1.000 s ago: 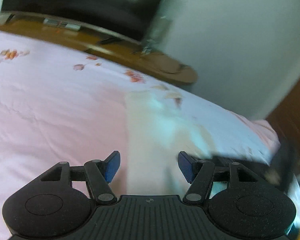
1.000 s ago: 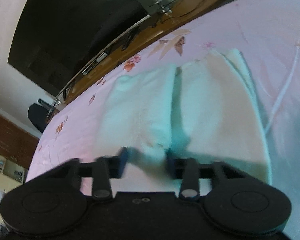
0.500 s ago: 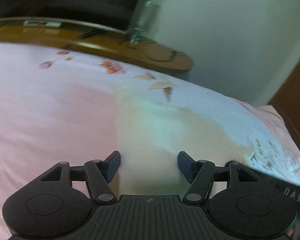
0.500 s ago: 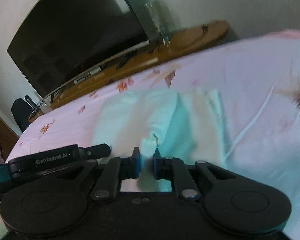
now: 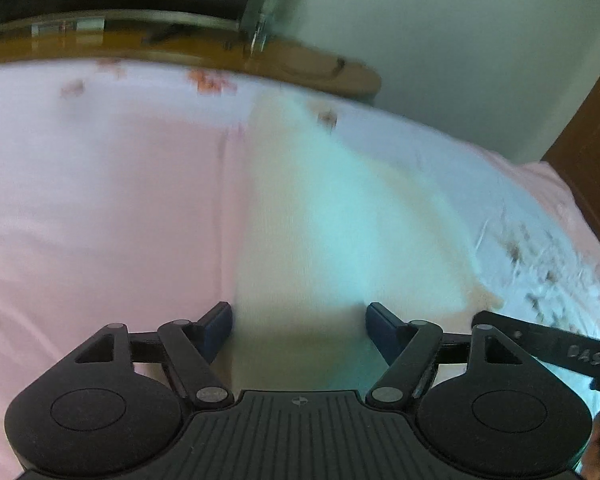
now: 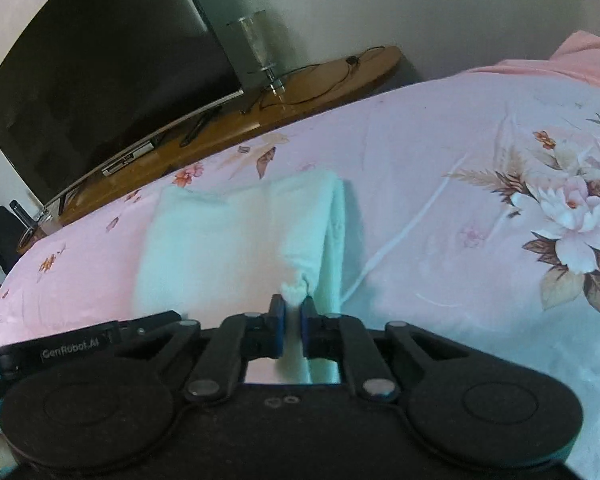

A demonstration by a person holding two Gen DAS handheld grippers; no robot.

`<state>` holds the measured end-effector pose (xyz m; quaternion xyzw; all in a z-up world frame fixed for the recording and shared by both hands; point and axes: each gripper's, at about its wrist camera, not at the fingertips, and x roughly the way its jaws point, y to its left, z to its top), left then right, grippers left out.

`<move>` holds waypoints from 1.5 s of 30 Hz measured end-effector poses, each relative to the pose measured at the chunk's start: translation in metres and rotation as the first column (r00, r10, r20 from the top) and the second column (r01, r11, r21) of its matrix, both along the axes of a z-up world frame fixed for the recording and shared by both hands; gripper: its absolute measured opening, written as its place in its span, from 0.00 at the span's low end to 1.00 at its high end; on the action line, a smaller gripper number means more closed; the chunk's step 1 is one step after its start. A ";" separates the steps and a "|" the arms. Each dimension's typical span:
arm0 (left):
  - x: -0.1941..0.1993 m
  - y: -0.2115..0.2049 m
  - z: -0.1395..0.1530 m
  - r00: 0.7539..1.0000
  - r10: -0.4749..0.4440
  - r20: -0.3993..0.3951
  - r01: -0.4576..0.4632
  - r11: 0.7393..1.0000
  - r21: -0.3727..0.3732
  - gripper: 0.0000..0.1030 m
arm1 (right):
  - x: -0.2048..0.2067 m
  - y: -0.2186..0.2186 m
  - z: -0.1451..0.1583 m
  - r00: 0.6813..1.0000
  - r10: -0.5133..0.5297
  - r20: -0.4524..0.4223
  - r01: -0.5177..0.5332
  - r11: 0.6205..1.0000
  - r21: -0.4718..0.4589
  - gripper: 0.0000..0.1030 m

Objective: Fold small clothes

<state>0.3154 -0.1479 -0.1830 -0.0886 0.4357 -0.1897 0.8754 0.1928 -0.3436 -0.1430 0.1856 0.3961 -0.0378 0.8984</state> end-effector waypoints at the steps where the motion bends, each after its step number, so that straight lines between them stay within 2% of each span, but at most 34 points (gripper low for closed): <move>1: -0.003 -0.002 0.001 1.000 -0.005 0.020 0.005 1.000 0.015 0.72 | 0.003 0.002 -0.007 1.000 -0.006 -0.024 0.005 1.000 -0.027 0.12; 2: -0.005 -0.006 0.003 1.000 -0.021 0.022 0.020 0.999 0.035 0.72 | 0.004 0.002 -0.011 0.999 -0.005 -0.045 0.004 1.000 -0.031 0.16; 4: -0.009 -0.006 0.007 1.000 -0.027 0.006 0.027 0.999 0.026 0.72 | -0.002 0.002 -0.005 0.999 -0.020 -0.026 0.019 1.000 -0.021 0.22; 8: -0.015 0.002 0.014 1.000 -0.015 0.012 0.015 1.000 0.015 0.72 | -0.028 0.000 0.010 1.000 -0.005 -0.011 0.005 1.000 0.010 0.44; 10: -0.017 0.003 0.010 1.000 -0.020 0.004 0.020 1.000 0.023 0.72 | -0.040 0.001 0.004 0.998 0.002 -0.058 0.001 0.999 0.046 0.40; 12: -0.018 0.004 0.004 0.999 -0.030 -0.020 0.030 0.999 0.013 0.72 | -0.054 0.007 0.000 0.996 0.007 -0.084 -0.001 0.998 0.067 0.30; 17: -0.027 -0.002 0.002 0.999 -0.051 -0.011 0.051 0.998 0.035 0.72 | -0.068 0.023 -0.005 0.994 0.016 -0.112 -0.012 0.999 0.037 0.15; 19: -0.028 -0.004 0.001 0.998 -0.056 -0.013 0.056 0.998 0.040 0.72 | -0.071 0.030 -0.005 0.993 0.022 -0.119 -0.027 0.999 -0.038 0.09; 21: -0.031 -0.005 0.001 0.998 -0.059 -0.021 0.059 0.998 0.032 0.73 | -0.074 0.031 -0.005 0.992 -0.015 -0.122 0.001 0.993 -0.114 0.03; 22: -0.033 -0.006 0.002 0.998 -0.062 -0.019 0.062 0.997 0.039 0.73 | -0.077 0.029 -0.009 0.987 -0.062 -0.146 0.036 0.984 -0.176 0.01; 23: -0.033 -0.007 0.003 0.998 -0.067 -0.018 0.068 0.997 0.046 0.73 | -0.078 0.025 -0.017 0.982 -0.074 -0.176 0.042 0.983 -0.181 0.02; 26: -0.027 0.001 0.010 0.998 -0.045 -0.039 0.045 0.999 0.002 0.72 | -0.084 0.019 -0.006 0.988 -0.069 -0.137 0.049 0.988 -0.147 0.02; 27: -0.024 0.005 0.015 0.999 -0.029 -0.038 0.029 0.999 -0.022 0.72 | -0.086 0.017 0.003 0.993 -0.070 -0.099 0.056 0.988 -0.144 0.07; 28: -0.021 0.008 0.021 0.999 -0.018 -0.026 0.017 0.999 -0.036 0.72 | -0.084 0.015 0.012 0.995 -0.074 -0.062 0.064 0.987 -0.147 0.10; 29: -0.017 0.010 0.028 1.000 -0.011 -0.003 0.011 0.999 -0.043 0.72 | -0.080 0.012 0.020 0.997 -0.072 -0.027 0.068 0.988 -0.137 0.19; 30: -0.012 0.010 0.034 1.000 -0.009 0.021 0.010 0.999 -0.046 0.72 | -0.074 0.009 0.026 0.998 -0.069 0.003 0.069 0.990 -0.126 0.23; 34: 0.019 0.001 0.051 0.996 -0.013 0.088 0.016 0.999 -0.034 0.72 | -0.018 0.004 0.038 0.997 -0.056 0.048 0.061 0.991 -0.123 0.23; 36: 0.035 -0.006 0.049 0.995 -0.022 0.093 0.026 0.999 -0.038 0.72 | 0.013 0.005 0.038 0.998 -0.041 0.057 0.048 0.992 -0.118 0.23; 39: 0.064 -0.014 0.032 0.999 0.005 0.050 -0.004 1.000 -0.020 0.72 | 0.058 0.010 0.031 0.998 -0.019 0.055 0.027 0.989 -0.145 0.23; 43: 0.088 -0.009 -0.004 0.996 0.038 -0.085 -0.045 0.995 -0.088 0.72 | 0.092 0.022 0.007 1.000 0.027 0.012 -0.023 0.963 -0.268 0.22; 44: 0.088 -0.006 -0.009 0.996 0.042 -0.076 -0.051 0.991 -0.121 0.72 | 0.098 0.023 -0.003 0.999 0.033 -0.023 -0.039 0.952 -0.305 0.18; 45: 0.087 -0.008 -0.010 0.998 0.035 -0.061 -0.041 0.993 -0.114 0.72 | 0.102 0.023 -0.015 0.998 0.033 -0.062 -0.051 0.943 -0.329 0.18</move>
